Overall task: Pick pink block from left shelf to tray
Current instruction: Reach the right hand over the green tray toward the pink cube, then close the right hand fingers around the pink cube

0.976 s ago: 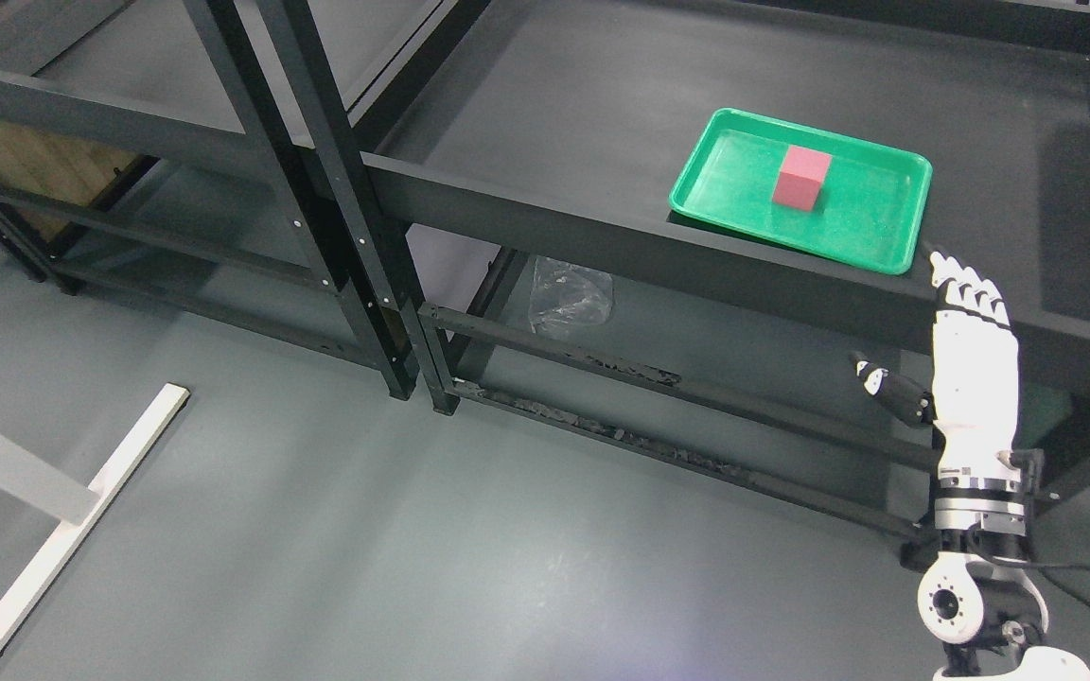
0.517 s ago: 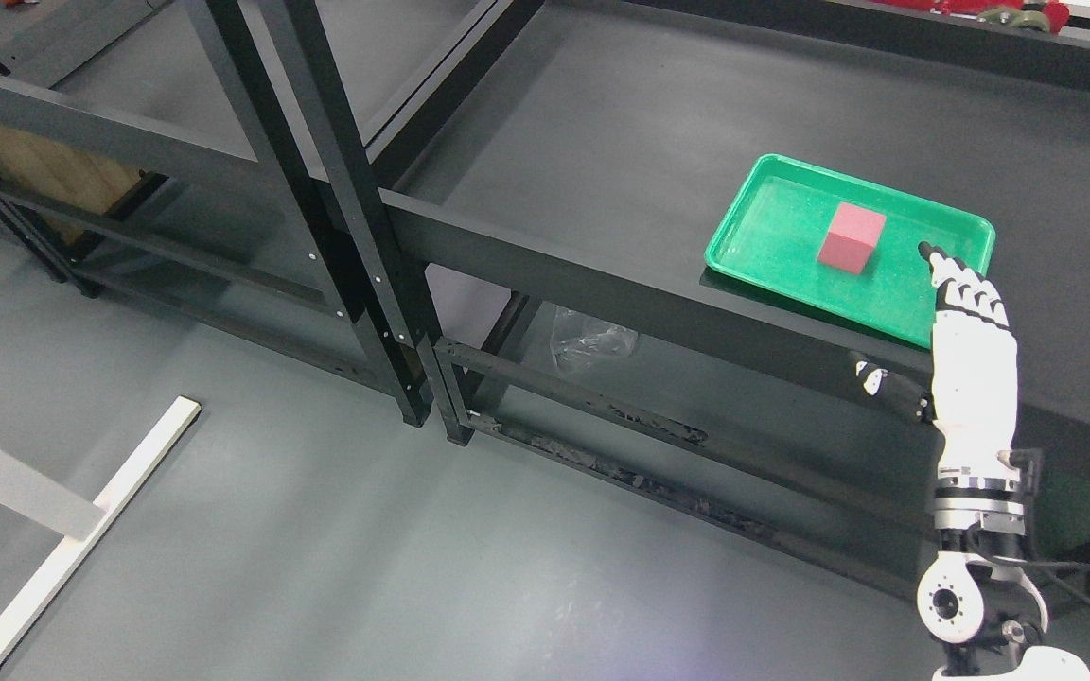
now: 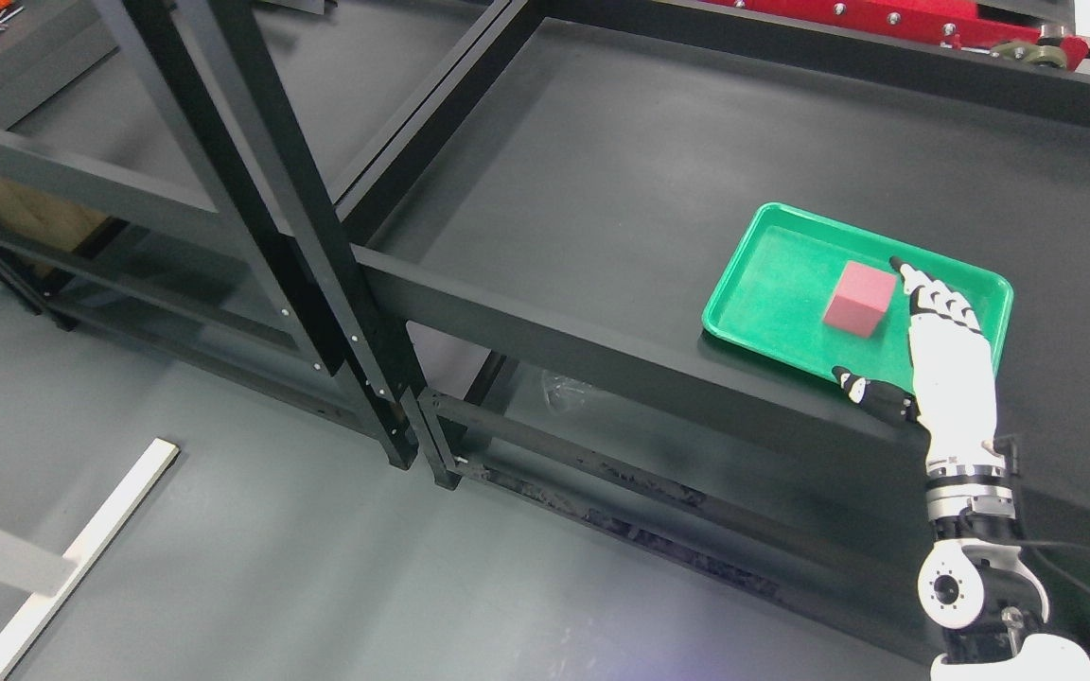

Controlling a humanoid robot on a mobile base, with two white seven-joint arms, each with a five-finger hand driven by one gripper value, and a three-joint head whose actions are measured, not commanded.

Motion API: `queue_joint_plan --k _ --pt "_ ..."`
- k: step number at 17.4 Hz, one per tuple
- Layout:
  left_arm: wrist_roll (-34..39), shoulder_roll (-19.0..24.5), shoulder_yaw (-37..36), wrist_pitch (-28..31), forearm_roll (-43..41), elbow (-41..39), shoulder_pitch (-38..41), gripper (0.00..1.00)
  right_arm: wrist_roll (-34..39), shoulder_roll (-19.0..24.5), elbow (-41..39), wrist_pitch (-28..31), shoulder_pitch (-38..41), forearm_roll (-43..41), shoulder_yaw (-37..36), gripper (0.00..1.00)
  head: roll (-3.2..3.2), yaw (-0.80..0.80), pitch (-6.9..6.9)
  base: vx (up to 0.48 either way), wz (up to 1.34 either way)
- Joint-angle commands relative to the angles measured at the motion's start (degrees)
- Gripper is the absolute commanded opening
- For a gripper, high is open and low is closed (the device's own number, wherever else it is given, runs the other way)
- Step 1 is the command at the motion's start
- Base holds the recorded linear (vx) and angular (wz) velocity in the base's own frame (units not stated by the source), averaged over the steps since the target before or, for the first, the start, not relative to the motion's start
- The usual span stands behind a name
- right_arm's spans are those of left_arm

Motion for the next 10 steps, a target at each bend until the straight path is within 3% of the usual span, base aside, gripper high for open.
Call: queue_joint_plan --k 1,10 --pt "0.0 1.0 0.0 0.0 -0.1 -1.0 -1.2 1.00 3.1 -0.5 2.7 1.9 -0.4 0.9 1.3 0.95 0.00 0.00 0.00 0.193 -0.08" --pt "0.0 1.0 0.0 0.0 -0.1 -1.0 -1.2 1.00 5.6 -1.2 8.3 2.4 -2.7 3.7 5.0 0.95 0.00 0.00 0.00 0.176 -0.08"
